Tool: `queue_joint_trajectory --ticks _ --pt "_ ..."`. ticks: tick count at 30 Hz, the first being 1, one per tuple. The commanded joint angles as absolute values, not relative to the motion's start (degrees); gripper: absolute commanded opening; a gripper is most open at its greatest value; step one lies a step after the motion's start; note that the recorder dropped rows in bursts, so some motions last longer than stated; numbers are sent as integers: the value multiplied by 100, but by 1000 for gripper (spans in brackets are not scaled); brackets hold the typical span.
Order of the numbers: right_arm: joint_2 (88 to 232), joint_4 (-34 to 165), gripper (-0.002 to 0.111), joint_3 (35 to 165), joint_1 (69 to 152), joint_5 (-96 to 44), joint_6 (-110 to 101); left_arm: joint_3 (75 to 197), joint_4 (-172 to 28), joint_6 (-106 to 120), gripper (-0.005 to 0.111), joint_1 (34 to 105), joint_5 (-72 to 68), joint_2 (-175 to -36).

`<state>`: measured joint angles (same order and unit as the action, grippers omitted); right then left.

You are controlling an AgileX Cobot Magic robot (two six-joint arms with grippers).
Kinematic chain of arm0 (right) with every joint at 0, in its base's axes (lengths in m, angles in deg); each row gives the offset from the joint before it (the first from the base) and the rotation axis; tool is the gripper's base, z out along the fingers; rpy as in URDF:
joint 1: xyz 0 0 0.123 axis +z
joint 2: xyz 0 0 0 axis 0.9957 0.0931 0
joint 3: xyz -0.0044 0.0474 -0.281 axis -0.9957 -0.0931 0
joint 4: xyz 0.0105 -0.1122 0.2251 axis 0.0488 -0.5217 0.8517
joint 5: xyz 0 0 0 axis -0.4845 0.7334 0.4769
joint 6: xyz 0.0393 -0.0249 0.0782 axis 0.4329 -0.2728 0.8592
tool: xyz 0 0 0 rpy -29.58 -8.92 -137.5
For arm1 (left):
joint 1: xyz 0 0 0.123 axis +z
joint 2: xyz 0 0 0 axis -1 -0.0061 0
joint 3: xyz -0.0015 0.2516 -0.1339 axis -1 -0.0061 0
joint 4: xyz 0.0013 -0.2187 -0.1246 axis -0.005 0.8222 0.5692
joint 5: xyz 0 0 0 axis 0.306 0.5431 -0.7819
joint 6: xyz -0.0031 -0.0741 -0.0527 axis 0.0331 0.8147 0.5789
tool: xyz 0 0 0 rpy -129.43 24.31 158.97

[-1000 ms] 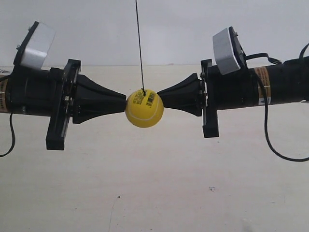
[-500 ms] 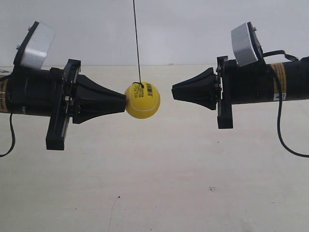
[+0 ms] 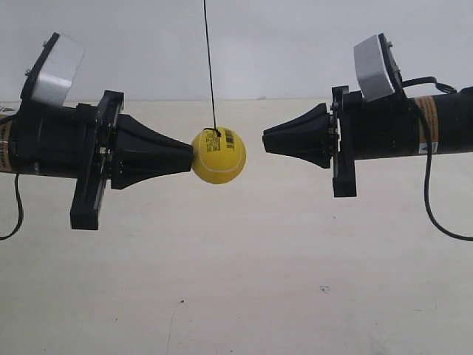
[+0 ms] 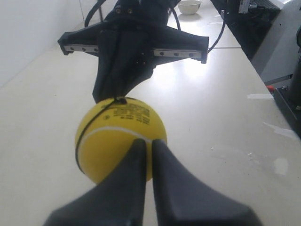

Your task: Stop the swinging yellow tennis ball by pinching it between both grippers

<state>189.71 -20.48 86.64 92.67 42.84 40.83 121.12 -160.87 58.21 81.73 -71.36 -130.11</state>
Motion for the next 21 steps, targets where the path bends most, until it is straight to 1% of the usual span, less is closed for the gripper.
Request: queue_joint_trajectory --ticks 1,21 --pt "18934 -2028 0 8690 9362 4350 4114 12150 -16035 5798 5 8138 -7093 -13024" --pt "18934 -1960 0 8690 9399 4350 4129 12150 -16035 5798 5 8138 -7093 -13024"
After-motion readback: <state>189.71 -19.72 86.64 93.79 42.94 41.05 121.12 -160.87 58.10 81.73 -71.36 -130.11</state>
